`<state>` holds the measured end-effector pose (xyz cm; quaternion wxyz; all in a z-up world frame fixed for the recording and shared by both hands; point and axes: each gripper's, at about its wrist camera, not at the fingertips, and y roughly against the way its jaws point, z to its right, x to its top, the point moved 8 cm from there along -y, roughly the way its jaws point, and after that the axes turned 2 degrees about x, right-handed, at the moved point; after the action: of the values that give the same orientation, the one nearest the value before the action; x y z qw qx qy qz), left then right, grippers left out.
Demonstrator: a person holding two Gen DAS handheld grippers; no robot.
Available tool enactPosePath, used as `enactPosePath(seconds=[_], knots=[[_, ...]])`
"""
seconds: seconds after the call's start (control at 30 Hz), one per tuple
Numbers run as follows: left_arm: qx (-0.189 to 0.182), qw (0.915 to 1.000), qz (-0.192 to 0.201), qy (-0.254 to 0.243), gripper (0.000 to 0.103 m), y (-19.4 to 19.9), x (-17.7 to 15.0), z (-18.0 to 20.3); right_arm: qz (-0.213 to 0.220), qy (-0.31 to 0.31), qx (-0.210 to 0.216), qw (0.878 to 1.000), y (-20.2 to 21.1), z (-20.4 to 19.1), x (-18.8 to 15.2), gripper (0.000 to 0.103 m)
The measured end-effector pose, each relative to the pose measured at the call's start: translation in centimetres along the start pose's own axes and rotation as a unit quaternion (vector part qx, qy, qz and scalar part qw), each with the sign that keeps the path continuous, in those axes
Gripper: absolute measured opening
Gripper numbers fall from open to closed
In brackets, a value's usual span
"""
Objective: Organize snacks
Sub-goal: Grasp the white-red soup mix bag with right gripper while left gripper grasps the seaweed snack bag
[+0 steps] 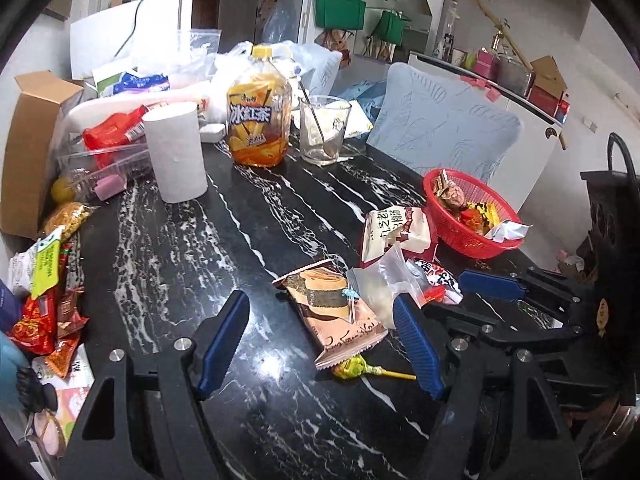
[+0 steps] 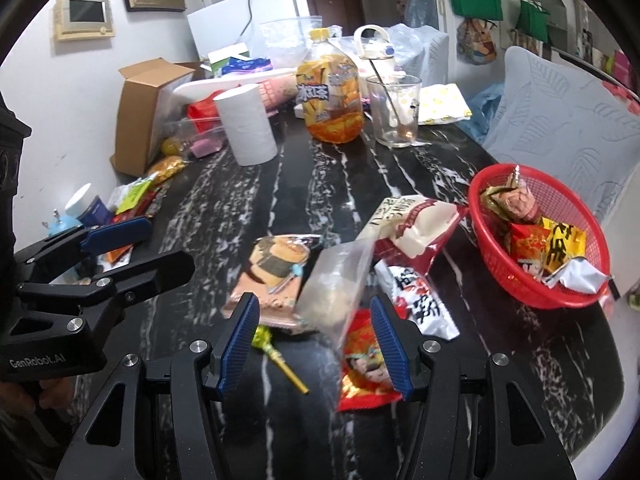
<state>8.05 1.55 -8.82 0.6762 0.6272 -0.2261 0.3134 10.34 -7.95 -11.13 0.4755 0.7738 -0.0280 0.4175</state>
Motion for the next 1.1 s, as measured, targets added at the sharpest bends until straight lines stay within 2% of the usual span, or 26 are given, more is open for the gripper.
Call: enactPosePath(seconds=[0.4,0.5,0.83,1.0,1.07,1.1], knots=[[-0.015,0.9979,-0.060,0.018,0.073,-5.4,-0.4,1.0,-0.015,-0.040,-0.031,0.999,-2.3,4.9,1.1,0.059],[-0.020,0.9968,-0.074,0.022,0.073,-6.6,-0.5,1.4,-0.018,-0.057,-0.026,0.998,-3.1,5.9,1.4,0.065],[0.006,0.9945,-0.101,0.027,0.073,-9.6,-1.0,0.9,-0.028,-0.083,-0.017,0.996,-5.5,8.3,2.3,0.065],[-0.009,0.9912,-0.124,0.047,0.073,-10.6,-1.6,0.5,-0.011,-0.093,-0.014,0.996,-6.3,8.5,3.1,0.065],[-0.014,0.9903,-0.128,0.053,0.073,-10.7,-1.8,0.5,-0.012,-0.093,-0.014,0.995,-6.7,8.4,3.3,0.064],[-0.016,0.9901,-0.128,0.054,0.073,-10.8,-1.8,0.5,-0.009,-0.093,-0.013,0.996,-6.8,8.3,3.4,0.056]])
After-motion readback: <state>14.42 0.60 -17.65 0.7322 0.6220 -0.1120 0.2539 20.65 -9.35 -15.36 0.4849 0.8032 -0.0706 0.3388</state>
